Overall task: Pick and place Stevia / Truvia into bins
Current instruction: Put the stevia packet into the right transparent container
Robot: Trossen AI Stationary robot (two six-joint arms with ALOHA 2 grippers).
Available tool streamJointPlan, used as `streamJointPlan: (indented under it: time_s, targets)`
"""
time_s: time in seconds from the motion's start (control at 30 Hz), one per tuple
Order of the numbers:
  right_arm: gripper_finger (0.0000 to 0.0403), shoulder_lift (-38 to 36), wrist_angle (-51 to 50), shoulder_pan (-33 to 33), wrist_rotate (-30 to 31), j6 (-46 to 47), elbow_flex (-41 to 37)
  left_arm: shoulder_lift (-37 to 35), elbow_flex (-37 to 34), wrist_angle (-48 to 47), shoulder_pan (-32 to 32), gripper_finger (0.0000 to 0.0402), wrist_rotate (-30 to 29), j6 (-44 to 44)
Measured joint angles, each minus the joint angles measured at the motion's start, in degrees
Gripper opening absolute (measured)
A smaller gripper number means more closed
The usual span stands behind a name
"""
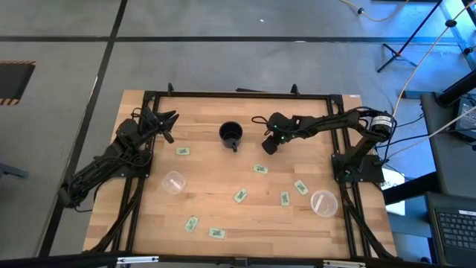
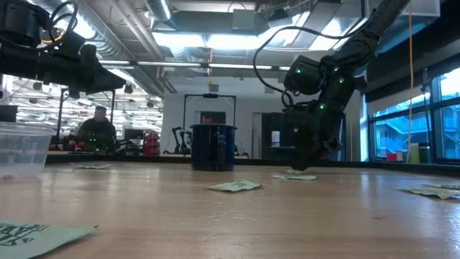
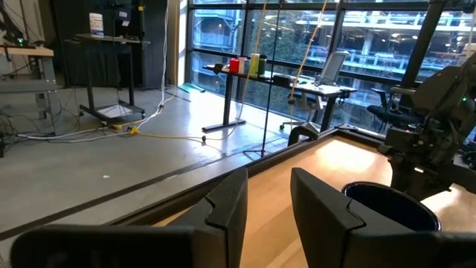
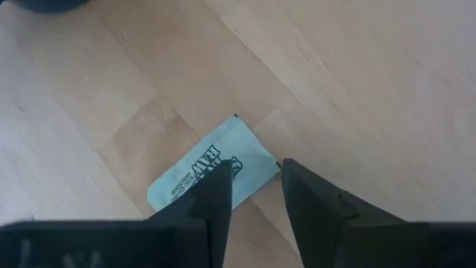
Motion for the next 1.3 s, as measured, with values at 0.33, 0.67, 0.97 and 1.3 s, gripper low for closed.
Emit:
streamJointPlan:
  time_s: [0.33,0.67,0.97,1.3]
  targets:
    - [0.0071,0.00,-0.30,0.04,1.08,-2.60,-0.07,0.00,0.00,0.00,0.00,0.0100,0.00,0.00]
    - [0.0011,0.02,-0.26,0.04,1.36,-2.91,-0.11,0.00,0.02,0.00,0.00,0.0100,0.00,0.00]
    - [0.0003,-1.11,0.28,0.09,2.31,-5.73,-0.20,-0.01,0.00,-0.02,0.00,0.0100,0.00,0.00]
    - [0.0001,-14.24,-17.13,3.92,4.12,-6.22,6.75,-0.01,0.00,-0.02,0.02,0.0100,-0.02,0.00]
